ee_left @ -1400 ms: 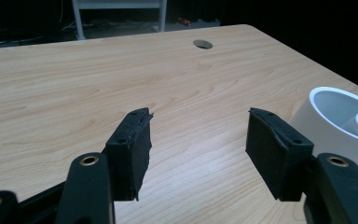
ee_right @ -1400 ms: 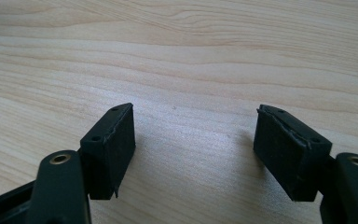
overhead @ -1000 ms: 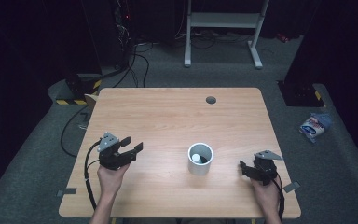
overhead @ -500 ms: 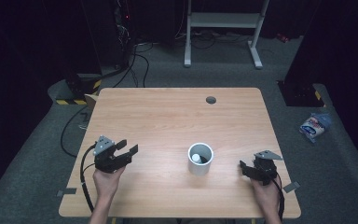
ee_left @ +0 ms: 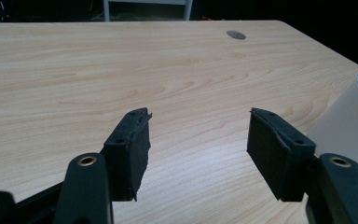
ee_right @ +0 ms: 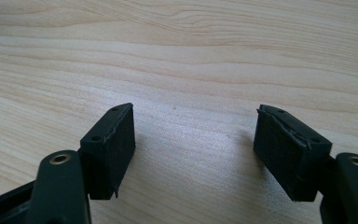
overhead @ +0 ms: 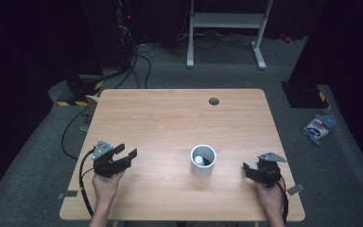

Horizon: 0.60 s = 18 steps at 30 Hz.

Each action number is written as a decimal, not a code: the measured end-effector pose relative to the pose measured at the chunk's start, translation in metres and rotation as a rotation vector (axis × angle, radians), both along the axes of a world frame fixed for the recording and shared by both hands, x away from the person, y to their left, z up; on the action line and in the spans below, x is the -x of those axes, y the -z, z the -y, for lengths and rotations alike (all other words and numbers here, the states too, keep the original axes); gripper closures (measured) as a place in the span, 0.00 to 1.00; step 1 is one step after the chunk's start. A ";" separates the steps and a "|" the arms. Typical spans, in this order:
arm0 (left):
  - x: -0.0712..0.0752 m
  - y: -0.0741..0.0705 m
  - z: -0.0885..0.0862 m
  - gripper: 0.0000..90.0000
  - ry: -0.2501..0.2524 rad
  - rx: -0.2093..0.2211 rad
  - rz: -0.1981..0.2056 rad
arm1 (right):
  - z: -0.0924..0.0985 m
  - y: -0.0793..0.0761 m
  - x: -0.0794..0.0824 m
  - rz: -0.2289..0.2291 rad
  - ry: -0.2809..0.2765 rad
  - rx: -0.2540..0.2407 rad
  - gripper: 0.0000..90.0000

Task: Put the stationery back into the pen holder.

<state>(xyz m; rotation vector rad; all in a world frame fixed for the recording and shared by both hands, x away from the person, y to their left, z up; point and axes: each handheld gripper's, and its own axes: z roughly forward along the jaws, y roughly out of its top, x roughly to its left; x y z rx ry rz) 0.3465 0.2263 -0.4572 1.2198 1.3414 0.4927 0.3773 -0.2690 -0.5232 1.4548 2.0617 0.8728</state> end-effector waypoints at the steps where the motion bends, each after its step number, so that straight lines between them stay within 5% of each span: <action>1: 0.000 0.001 -0.002 0.43 0.010 -0.021 -0.005 | 0.000 0.000 0.000 0.000 0.000 0.000 0.32; 18: 0.000 0.012 -0.005 0.43 -0.004 -0.019 -0.032 | 0.000 0.000 0.000 0.000 0.001 0.000 0.32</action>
